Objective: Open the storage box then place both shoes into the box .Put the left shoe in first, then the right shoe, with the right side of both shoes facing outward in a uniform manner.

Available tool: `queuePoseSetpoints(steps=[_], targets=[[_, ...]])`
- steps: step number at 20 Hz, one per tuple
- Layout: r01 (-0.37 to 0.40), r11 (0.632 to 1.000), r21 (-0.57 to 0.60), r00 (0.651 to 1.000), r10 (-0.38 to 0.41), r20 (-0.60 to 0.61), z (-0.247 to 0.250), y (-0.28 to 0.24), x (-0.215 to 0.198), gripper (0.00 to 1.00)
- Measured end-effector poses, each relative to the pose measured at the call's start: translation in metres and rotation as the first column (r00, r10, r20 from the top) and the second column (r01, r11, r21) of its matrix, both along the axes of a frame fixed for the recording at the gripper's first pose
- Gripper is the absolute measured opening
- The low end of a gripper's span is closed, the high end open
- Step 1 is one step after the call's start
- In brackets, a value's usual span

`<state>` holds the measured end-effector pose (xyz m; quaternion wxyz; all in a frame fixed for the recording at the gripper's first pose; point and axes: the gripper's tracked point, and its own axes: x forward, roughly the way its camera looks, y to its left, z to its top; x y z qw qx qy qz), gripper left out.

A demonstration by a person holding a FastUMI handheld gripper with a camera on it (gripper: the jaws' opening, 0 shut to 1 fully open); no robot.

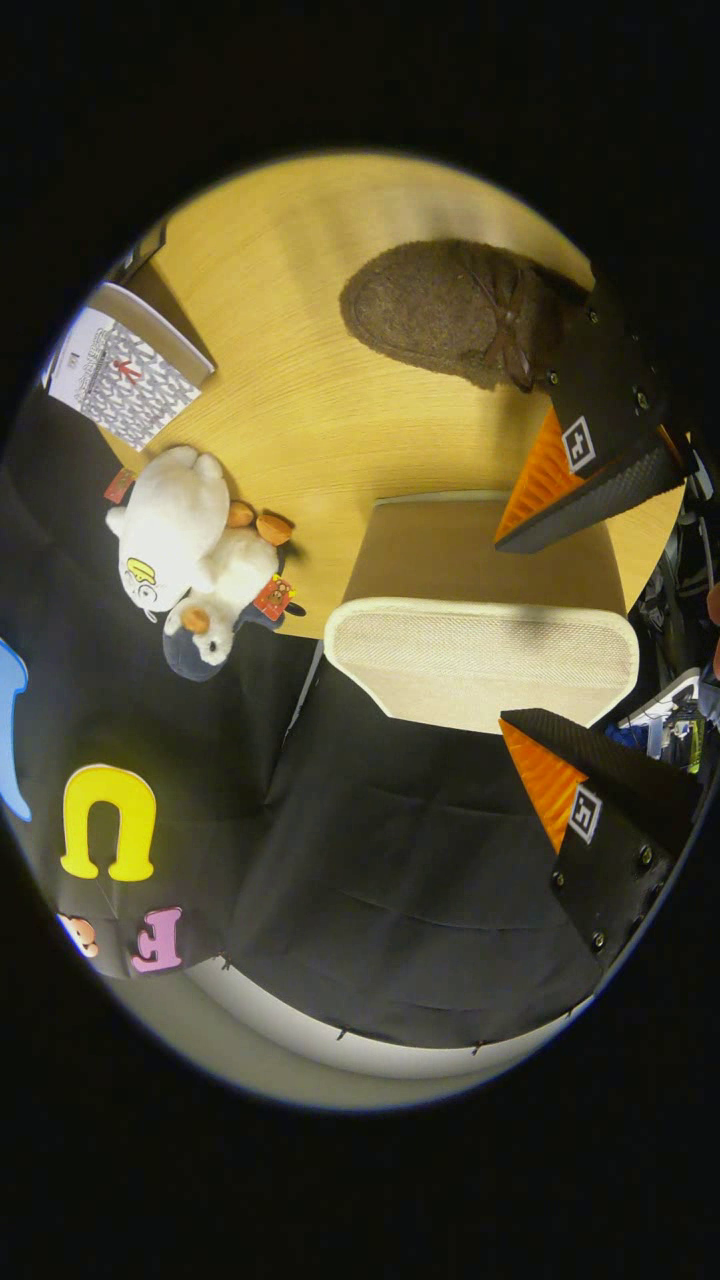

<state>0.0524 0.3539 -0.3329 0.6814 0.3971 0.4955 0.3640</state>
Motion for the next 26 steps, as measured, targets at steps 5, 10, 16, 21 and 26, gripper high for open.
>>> queuePoseSetpoints(steps=[5, 10, 16, 21, 26], targets=[[-0.016, 0.998, 0.061, 0.999, 0.019, -0.048, -0.010, 0.026, 0.000, 0.97], [-0.048, 0.998, 0.039, 0.998, 0.049, -0.039, -0.014, 0.034, -0.004, 0.89], [-0.015, 0.992, 0.122, 0.993, 0.029, -0.114, 0.008, 0.034, -0.002, 0.29], [-0.051, 0.995, 0.086, 0.990, 0.061, -0.129, 0.000, 0.050, -0.002, 0.07], [-0.053, 0.994, 0.099, 0.995, 0.061, -0.085, 0.050, 0.037, -0.008, 0.03]])
